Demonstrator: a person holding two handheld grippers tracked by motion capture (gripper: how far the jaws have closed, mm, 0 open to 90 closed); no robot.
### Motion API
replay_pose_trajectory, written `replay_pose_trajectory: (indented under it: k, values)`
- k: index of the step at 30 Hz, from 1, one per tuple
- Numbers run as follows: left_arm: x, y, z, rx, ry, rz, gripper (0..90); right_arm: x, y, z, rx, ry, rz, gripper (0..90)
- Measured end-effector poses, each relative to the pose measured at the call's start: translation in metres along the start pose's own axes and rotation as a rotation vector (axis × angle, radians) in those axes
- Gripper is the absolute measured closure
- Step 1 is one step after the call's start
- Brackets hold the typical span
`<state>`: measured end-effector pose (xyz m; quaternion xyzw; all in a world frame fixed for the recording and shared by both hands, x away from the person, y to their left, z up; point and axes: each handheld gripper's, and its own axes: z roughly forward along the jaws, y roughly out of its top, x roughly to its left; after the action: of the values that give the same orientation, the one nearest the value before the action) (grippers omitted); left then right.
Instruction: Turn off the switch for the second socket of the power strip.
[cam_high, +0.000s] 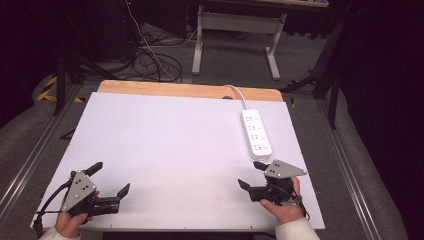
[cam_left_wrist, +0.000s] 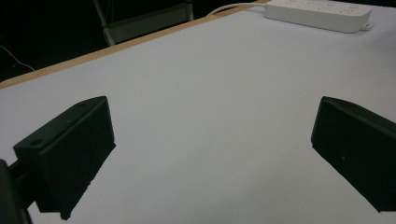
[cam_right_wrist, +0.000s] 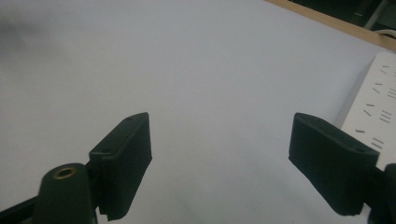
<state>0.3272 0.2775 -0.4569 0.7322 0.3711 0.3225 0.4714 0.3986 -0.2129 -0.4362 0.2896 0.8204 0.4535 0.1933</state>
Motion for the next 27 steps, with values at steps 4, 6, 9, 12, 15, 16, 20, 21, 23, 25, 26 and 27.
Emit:
replay_pose_trajectory:
  k: [4,6,9,12,15,16,20,21,23,25,26,27]
  values:
    - [0.000,0.000,0.000,0.000,-0.001,-0.007,0.0,-0.003,0.008,-0.002,-0.008,0.009,0.004,21.8]
    - [0.000,0.000,0.000,-0.001,-0.001,-0.006,0.0,-0.005,0.014,-0.004,-0.012,0.006,-0.003,21.8]
    - [0.000,0.000,0.000,0.001,0.002,-0.001,0.0,-0.007,0.019,-0.004,-0.012,0.002,-0.005,21.8]
    - [0.000,0.000,0.000,0.002,0.002,0.001,0.0,-0.010,0.024,-0.003,-0.008,-0.003,-0.004,21.9]
    - [0.000,0.000,0.000,0.000,0.001,-0.004,0.0,-0.013,0.029,-0.003,-0.012,-0.007,0.003,21.9]
    - [0.000,0.000,0.000,0.000,0.001,-0.003,0.0,-0.014,0.031,-0.003,-0.012,-0.008,0.003,21.9]
    - [0.000,0.000,0.000,0.000,0.001,-0.004,0.0,-0.019,0.037,-0.003,-0.016,-0.019,0.007,22.2]
    - [0.000,0.000,0.000,0.001,0.003,0.000,0.0,-0.020,0.038,-0.003,-0.016,-0.020,0.007,22.3]
    - [0.000,0.000,0.000,0.001,0.003,0.001,0.0,-0.022,0.040,-0.003,-0.016,-0.023,0.008,22.4]
    - [0.000,0.000,0.000,0.001,0.003,0.001,0.0,-0.023,0.043,-0.003,-0.014,-0.027,0.004,22.6]
    - [0.000,0.000,0.000,0.001,0.003,0.002,0.0,-0.024,0.044,-0.003,-0.012,-0.028,0.009,22.7]
    - [0.000,0.000,0.000,0.002,0.004,0.002,0.0,-0.024,0.045,-0.003,-0.010,-0.031,0.008,22.8]
